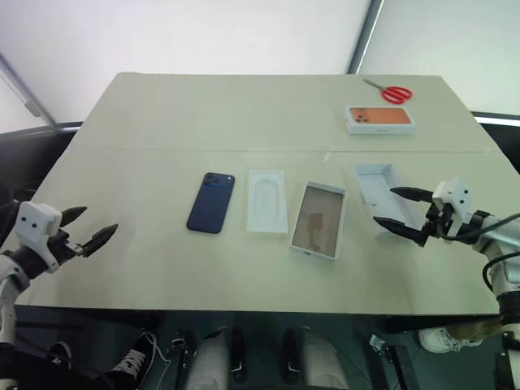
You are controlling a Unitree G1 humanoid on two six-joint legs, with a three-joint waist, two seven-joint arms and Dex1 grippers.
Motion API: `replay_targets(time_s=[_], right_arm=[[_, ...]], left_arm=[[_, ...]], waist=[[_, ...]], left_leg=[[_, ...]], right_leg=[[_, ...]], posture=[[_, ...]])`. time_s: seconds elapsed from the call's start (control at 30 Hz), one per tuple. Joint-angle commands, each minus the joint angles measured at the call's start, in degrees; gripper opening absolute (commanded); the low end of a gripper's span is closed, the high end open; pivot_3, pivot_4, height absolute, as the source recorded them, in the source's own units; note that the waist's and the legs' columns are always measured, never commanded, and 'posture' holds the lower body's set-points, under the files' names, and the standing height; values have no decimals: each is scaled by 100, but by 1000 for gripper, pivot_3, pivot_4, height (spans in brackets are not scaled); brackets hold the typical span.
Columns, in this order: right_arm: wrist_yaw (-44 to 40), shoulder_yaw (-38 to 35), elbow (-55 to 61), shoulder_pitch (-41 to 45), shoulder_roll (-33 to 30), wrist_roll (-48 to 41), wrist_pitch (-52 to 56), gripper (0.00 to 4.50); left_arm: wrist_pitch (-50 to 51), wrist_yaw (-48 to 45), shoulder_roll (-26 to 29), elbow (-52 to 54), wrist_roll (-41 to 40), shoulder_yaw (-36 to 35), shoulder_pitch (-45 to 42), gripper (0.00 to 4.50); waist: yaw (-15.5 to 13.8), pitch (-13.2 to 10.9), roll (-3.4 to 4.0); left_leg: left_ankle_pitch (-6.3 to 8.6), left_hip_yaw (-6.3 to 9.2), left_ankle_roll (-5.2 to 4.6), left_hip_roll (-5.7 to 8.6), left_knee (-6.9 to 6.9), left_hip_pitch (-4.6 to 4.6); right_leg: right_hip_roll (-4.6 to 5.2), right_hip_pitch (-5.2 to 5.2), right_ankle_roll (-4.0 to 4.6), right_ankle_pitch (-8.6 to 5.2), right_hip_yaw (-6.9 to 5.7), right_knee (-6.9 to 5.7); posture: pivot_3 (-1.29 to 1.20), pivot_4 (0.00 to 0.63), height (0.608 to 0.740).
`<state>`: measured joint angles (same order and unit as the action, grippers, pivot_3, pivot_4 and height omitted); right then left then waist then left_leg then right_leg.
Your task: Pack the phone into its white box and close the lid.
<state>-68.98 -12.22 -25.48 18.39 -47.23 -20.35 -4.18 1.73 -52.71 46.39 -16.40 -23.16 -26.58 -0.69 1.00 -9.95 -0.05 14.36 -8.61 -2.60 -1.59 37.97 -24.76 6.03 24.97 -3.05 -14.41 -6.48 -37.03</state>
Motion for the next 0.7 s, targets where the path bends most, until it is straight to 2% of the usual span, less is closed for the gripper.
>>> replay_targets(time_s=[0.03, 0.7], right_arm=[[23, -217, 24, -4, -128, -36, -107, 4438], [-37, -125, -175, 316, -90, 33, -182, 4438]], left_arm=[[-262, 46, 108, 18, 4, -256, -56, 4443], [61, 477, -25, 305, 157, 0, -110, 4443]], waist=[[0, 0, 0], [5, 0, 0]], left_leg=[[0, 0, 0, 0, 0, 0], [0, 0, 0, 1, -2, 0]], right_leg=[[0, 0, 0, 0, 0, 0], [0, 0, 0, 0, 0, 0]], posture=[[0, 150, 738], [0, 150, 738]])
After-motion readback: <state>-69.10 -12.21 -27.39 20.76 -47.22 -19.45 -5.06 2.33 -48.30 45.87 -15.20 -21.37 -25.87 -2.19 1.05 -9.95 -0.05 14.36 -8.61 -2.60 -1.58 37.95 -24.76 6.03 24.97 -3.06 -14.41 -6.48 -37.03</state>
